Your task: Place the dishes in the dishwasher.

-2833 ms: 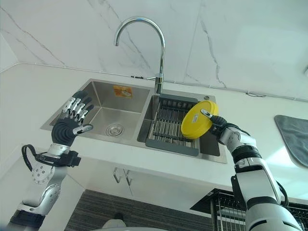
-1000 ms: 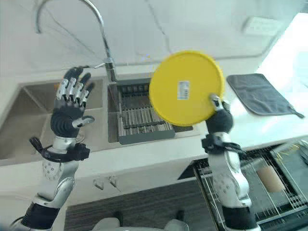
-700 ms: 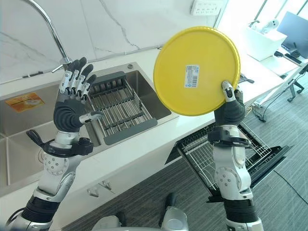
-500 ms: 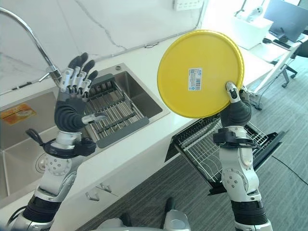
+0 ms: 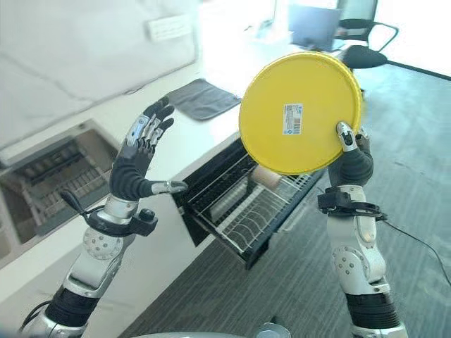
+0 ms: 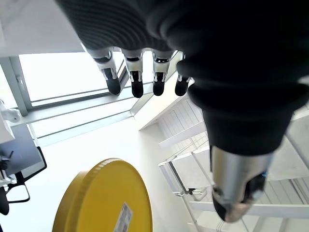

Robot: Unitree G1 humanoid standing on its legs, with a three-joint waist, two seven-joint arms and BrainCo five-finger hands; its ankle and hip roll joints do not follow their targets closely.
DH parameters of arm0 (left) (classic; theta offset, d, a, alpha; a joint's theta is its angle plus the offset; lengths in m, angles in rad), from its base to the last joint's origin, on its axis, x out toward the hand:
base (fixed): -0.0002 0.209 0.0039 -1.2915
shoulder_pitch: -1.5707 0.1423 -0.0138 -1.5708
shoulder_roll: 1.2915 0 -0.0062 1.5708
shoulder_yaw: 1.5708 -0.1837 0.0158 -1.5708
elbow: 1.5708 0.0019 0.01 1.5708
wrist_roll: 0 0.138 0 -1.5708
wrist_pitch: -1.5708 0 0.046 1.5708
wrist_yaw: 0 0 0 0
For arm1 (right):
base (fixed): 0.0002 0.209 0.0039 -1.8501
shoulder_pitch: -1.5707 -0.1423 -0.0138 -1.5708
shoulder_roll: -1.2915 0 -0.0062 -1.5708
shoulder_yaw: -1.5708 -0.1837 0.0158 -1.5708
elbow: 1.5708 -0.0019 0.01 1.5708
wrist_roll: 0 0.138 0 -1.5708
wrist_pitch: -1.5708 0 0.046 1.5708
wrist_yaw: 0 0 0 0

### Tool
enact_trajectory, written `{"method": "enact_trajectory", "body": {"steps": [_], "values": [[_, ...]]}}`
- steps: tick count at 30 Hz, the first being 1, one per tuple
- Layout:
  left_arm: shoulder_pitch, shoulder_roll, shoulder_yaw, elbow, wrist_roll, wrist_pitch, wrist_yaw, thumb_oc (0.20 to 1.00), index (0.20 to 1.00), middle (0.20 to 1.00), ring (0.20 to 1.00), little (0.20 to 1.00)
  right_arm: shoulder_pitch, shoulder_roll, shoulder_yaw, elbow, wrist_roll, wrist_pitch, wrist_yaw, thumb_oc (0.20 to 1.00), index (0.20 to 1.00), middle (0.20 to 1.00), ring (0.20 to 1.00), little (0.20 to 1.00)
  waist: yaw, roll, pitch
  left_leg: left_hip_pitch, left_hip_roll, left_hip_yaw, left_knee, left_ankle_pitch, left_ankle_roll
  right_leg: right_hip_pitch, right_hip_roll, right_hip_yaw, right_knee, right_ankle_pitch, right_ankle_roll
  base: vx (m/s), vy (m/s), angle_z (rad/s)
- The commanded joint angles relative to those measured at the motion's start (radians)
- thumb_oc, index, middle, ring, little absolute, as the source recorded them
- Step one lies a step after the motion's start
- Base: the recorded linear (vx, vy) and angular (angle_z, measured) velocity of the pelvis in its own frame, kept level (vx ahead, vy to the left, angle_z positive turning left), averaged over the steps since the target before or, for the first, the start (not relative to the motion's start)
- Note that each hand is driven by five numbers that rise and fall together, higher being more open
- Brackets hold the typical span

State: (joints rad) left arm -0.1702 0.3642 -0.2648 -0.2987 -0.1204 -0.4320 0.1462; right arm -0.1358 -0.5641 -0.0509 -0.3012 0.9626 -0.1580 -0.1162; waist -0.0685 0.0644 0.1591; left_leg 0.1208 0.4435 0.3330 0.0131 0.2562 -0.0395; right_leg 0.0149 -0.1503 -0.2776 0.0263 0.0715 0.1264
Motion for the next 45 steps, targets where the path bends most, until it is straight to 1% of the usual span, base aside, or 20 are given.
{"method": "enact_trajectory", "body": {"steps": [1, 3, 5, 6, 7, 11, 14, 17, 18, 19, 21, 25, 28, 29, 32, 33, 35, 37, 39, 45], "values": [[-0.004, 0.121, 0.011, -0.069, 0.055, -0.037, 0.051, 1.000, 1.000, 1.000, 1.000, 1.000, -0.077, 0.089, -0.052, -0.123, -0.002, -0.001, 0.043, 0.200, 0.200, 0.200, 0.200, 0.200, 0.040, -0.114, 0.012, -0.011, -0.070, 0.040, -0.054, -0.117, -0.144, 0.141, 0.017, -0.050, -0.085, -0.088, -0.011, -0.13, -0.340, -0.23], [0.005, 0.113, 0.005, -0.057, 0.062, -0.059, 0.053, 1.000, 1.000, 1.000, 1.000, 1.000, -0.075, 0.071, -0.059, -0.123, 0.008, 0.000, 0.040, 0.200, 0.200, 0.200, 0.200, 0.200, 0.029, -0.125, 0.018, -0.033, -0.104, 0.096, 0.056, -0.183, -0.124, 0.148, 0.014, -0.084, -0.102, -0.084, -0.020, -0.10, -0.224, 0.14], [0.026, 0.110, 0.001, -0.077, 0.073, -0.073, 0.052, 1.000, 1.000, 1.000, 1.000, 1.000, -0.091, 0.053, -0.046, -0.103, -0.017, -0.025, 0.028, 0.200, 0.200, 0.200, 0.200, 0.200, 0.054, -0.129, 0.026, -0.108, -0.249, 0.074, 0.217, -0.293, -0.079, 0.161, 0.010, -0.090, -0.106, -0.091, -0.025, -0.02, -0.073, 0.08], [0.025, 0.110, 0.010, -0.098, 0.054, -0.063, 0.024, 1.000, 1.000, 1.000, 1.000, 1.000, -0.090, 0.060, -0.039, -0.104, -0.066, -0.044, 0.005, 0.200, 0.200, 0.200, 0.200, 0.200, 0.063, -0.128, 0.028, -0.124, -0.288, 0.120, 0.220, -0.336, -0.052, 0.172, 0.006, -0.115, -0.094, -0.101, -0.017, 0.03, 0.042, -0.05], [0.023, 0.114, 0.013, -0.100, 0.047, -0.061, 0.015, 1.000, 1.000, 1.000, 1.000, 1.000, -0.089, 0.067, -0.032, -0.102, -0.082, -0.053, -0.002, 0.200, 0.200, 0.200, 0.200, 0.200, 0.061, -0.123, 0.029, -0.109, -0.292, 0.143, 0.188, -0.343, -0.041, 0.166, 0.004, -0.123, -0.080, -0.104, -0.013, 0.15, 0.161, 0.31], [0.003, 0.123, 0.007, -0.101, 0.053, -0.018, 0.031, 1.000, 1.000, 1.000, 1.000, 1.000, -0.068, 0.099, 0.002, -0.110, -0.191, -0.064, -0.011, 0.200, 0.200, 0.200, 0.200, 0.200, 0.076, -0.111, 0.025, -0.037, -0.355, 0.053, 0.089, -0.358, 0.001, 0.151, -0.008, -0.099, -0.015, -0.121, 0.003, 0.14, 0.245, 0.62], [-0.008, 0.132, 0.006, -0.091, 0.053, 0.018, -0.010, 1.000, 1.000, 1.000, 1.000, 1.000, -0.048, 0.091, -0.026, -0.117, -0.287, -0.087, -0.041, 0.200, 0.200, 0.200, 0.200, 0.200, 0.086, -0.119, 0.023, -0.002, -0.394, 0.012, 0.020, -0.361, 0.033, 0.110, -0.045, -0.118, 0.143, -0.106, 0.032, 0.17, 0.254, 0.34], [-0.001, 0.144, 0.017, -0.084, 0.052, 0.018, -0.092, 1.000, 1.000, 1.000, 1.000, 1.000, -0.028, 0.103, -0.049, -0.124, -0.288, -0.104, -0.053, 0.200, 0.200, 0.200, 0.200, 0.200, 0.095, -0.105, 0.042, -0.003, -0.391, -0.036, -0.001, -0.366, 0.064, -0.026, -0.108, -0.122, 0.487, -0.059, 0.036, 0.07, 0.158, 0.29], [-0.004, 0.149, 0.018, -0.082, 0.053, 0.017, -0.128, 1.000, 1.000, 1.000, 1.000, 1.000, -0.023, 0.110, -0.057, -0.121, -0.270, -0.110, -0.041, 0.200, 0.200, 0.200, 0.200, 0.200, 0.093, -0.104, 0.050, -0.005, -0.389, -0.059, -0.006, -0.365, 0.063, -0.052, -0.109, -0.098, 0.492, -0.061, 0.027, 0.04, -0.003, 0.71], [-0.010, 0.153, 0.017, -0.081, 0.057, 0.017, -0.142, 1.000, 1.000, 1.000, 1.000, 1.000, -0.024, 0.114, -0.059, -0.118, -0.265, -0.110, -0.035, 0.200, 0.200, 0.200, 0.200, 0.200, 0.094, -0.104, 0.049, -0.010, -0.384, -0.068, -0.008, -0.360, 0.061, -0.058, -0.109, -0.095, 0.455, -0.054, 0.019, 0.08, -0.222, 0.75], [-0.039, 0.177, -0.004, -0.064, 0.050, 0.029, -0.172, 1.000, 1.000, 1.000, 1.000, 1.000, -0.033, 0.117, -0.049, -0.097, -0.252, -0.126, -0.020, 0.200, 0.200, 0.200, 0.200, 0.200, 0.092, -0.120, 0.045, -0.014, -0.378, -0.097, 0.003, -0.362, 0.036, -0.025, -0.130, -0.068, 0.191, -0.030, 0.030, 0.11, -0.384, 0.72], [-0.060, 0.185, -0.055, -0.035, 0.082, 0.071, -0.179, 1.000, 1.000, 1.000, 1.000, 1.000, -0.055, 0.126, -0.019, -0.109, -0.276, -0.128, -0.056, 0.200, 0.200, 0.200, 0.200, 0.200, 0.070, -0.130, 0.027, 0.001, -0.348, -0.151, 0.015, -0.388, 0.001, 0.006, -0.173, 0.057, -0.077, 0.113, 0.090, 0.15, -0.481, 0.53], [-0.028, 0.196, -0.040, -0.046, 0.102, 0.099, -0.212, 1.000, 1.000, 1.000, 1.000, 1.000, -0.077, 0.125, -0.007, -0.106, -0.231, -0.084, -0.040, 0.200, 0.200, 0.200, 0.200, 0.200, 0.083, -0.130, 0.015, 0.011, -0.279, -0.152, 0.049, -0.400, -0.026, 0.017, -0.158, 0.031, -0.074, 0.071, 0.099, 0.08, -0.707, 0.43], [0.001, 0.206, -0.037, -0.049, 0.108, 0.109, -0.202, 1.000, 1.000, 1.000, 1.000, 1.000, -0.093, 0.110, -0.008, -0.108, -0.196, -0.047, -0.037, 0.200, 0.200, 0.200, 0.200, 0.200, 0.069, -0.125, 0.008, 0.022, -0.252, -0.149, 0.053, -0.387, -0.041, 0.026, -0.111, 0.062, -0.083, 0.027, 0.094, 0.04, -0.680, -0.08], [0.032, 0.198, -0.028, -0.057, 0.092, 0.103, -0.220, 1.000, 1.000, 1.000, 1.000, 1.000, -0.115, 0.085, 0.008, -0.113, -0.216, -0.016, -0.043, 0.200, 0.200, 0.200, 0.200, 0.200, 0.064, -0.114, 0.007, -0.023, -0.188, -0.106, 0.139, -0.284, -0.090, 0.054, -0.065, 0.061, -0.111, 0.006, 0.045, -0.02, -0.344, -0.39], [0.036, 0.189, -0.037, -0.051, 0.097, 0.091, -0.218, 1.000, 1.000, 1.000, 1.000, 1.000, -0.120, 0.068, 0.015, -0.108, -0.226, -0.028, -0.044, 0.200, 0.200, 0.200, 0.200, 0.200, 0.068, -0.113, 0.015, -0.082, -0.193, -0.123, 0.210, -0.275, -0.097, 0.060, -0.056, 0.055, -0.114, -0.003, 0.026, -0.05, -0.206, -0.10], [0.022, 0.193, -0.040, -0.026, 0.060, 0.069, -0.223, 1.000, 1.000, 1.000, 1.000, 1.000, -0.136, 0.047, 0.013, -0.091, -0.244, -0.049, -0.067, 0.200, 0.200, 0.200, 0.200, 0.200, 0.051, -0.088, 0.018, -0.083, -0.171, -0.056, 0.028, -0.221, -0.117, 0.066, -0.060, 0.020, -0.114, -0.013, 0.041, -0.02, 0.051, 0.14], [0.013, 0.187, -0.041, -0.016, 0.061, 0.064, -0.222, 1.000, 1.000, 1.000, 1.000, 1.000, -0.136, 0.050, 0.010, -0.087, -0.270, -0.059, -0.067, 0.200, 0.200, 0.200, 0.200, 0.200, 0.041, -0.081, 0.016, -0.062, -0.169, -0.058, -0.016, -0.203, -0.121, 0.064, -0.068, 0.010, -0.114, -0.006, 0.043, 0.01, 0.138, 0.62], [0.005, 0.191, -0.049, 0.004, 0.056, 0.066, -0.191, 1.000, 1.000, 1.000, 1.000, 1.000, -0.140, 0.057, 0.015, -0.088, -0.316, -0.066, -0.067, 0.200, 0.200, 0.200, 0.200, 0.200, 0.035, -0.070, 0.016, -0.044, -0.200, -0.121, -0.051, -0.218, -0.106, 0.056, -0.070, 0.039, -0.114, -0.002, 0.047, 0.07, 0.145, 0.36], [0.109, 0.218, 0.015, 0.005, 0.028, 0.043, -0.262, 1.000, 1.000, 1.000, 1.000, 1.000, -0.060, 0.024, -0.044, -0.116, -0.508, -0.057, -0.046, 0.200, 0.200, 0.200, 0.200, 0.200, 0.052, -0.072, -0.009, 0.035, -0.211, -0.083, -0.090, -0.249, -0.099, 0.083, -0.107, -0.004, -0.114, 0.003, 0.083, 0.17, 0.074, -0.09]]}}
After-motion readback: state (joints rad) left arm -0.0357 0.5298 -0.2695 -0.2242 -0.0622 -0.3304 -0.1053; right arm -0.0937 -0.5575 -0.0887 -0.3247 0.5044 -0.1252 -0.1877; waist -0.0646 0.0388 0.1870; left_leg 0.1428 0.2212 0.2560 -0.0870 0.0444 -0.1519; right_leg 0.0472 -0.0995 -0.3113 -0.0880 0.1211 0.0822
